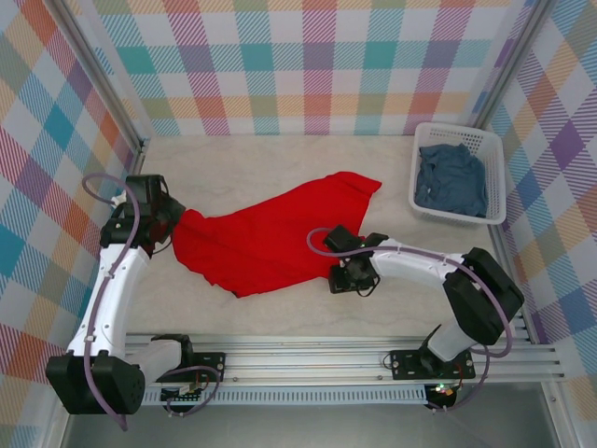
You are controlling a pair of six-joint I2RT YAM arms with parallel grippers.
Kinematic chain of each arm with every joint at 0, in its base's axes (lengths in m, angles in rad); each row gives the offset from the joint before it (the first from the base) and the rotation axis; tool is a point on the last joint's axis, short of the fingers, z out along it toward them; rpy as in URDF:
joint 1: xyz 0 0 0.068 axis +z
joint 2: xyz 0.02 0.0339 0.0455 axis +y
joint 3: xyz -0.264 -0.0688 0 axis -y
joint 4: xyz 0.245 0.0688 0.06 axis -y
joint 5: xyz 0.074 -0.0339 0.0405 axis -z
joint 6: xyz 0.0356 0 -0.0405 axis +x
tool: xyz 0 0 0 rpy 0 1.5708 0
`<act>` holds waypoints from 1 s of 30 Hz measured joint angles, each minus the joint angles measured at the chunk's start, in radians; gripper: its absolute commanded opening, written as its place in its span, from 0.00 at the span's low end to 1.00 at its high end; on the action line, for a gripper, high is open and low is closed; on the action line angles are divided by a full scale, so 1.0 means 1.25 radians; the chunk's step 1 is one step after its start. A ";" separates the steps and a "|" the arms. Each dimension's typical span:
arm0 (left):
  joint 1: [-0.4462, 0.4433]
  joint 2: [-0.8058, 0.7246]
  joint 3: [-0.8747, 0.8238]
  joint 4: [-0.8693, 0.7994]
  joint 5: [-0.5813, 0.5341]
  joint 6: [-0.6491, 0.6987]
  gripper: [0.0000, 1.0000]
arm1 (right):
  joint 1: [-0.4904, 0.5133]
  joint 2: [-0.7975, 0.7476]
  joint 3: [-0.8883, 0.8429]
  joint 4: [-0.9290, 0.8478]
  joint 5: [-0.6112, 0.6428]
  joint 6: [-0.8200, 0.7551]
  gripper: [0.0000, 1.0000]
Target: Fold and stack the t-shirts
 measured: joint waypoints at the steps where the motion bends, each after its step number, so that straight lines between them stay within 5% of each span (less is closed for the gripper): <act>1: 0.000 -0.002 -0.001 0.000 0.001 -0.001 0.00 | 0.002 0.002 0.003 -0.001 0.009 -0.014 0.49; 19: 0.000 -0.019 -0.004 -0.001 0.002 -0.003 0.00 | 0.036 0.136 0.089 0.045 0.050 -0.092 0.39; 27: 0.000 -0.019 -0.004 -0.001 0.002 -0.003 0.00 | 0.036 0.137 0.089 0.041 0.087 -0.080 0.03; 30: 0.000 -0.019 -0.004 -0.001 0.005 -0.003 0.00 | 0.036 0.126 0.096 0.024 0.105 -0.075 0.00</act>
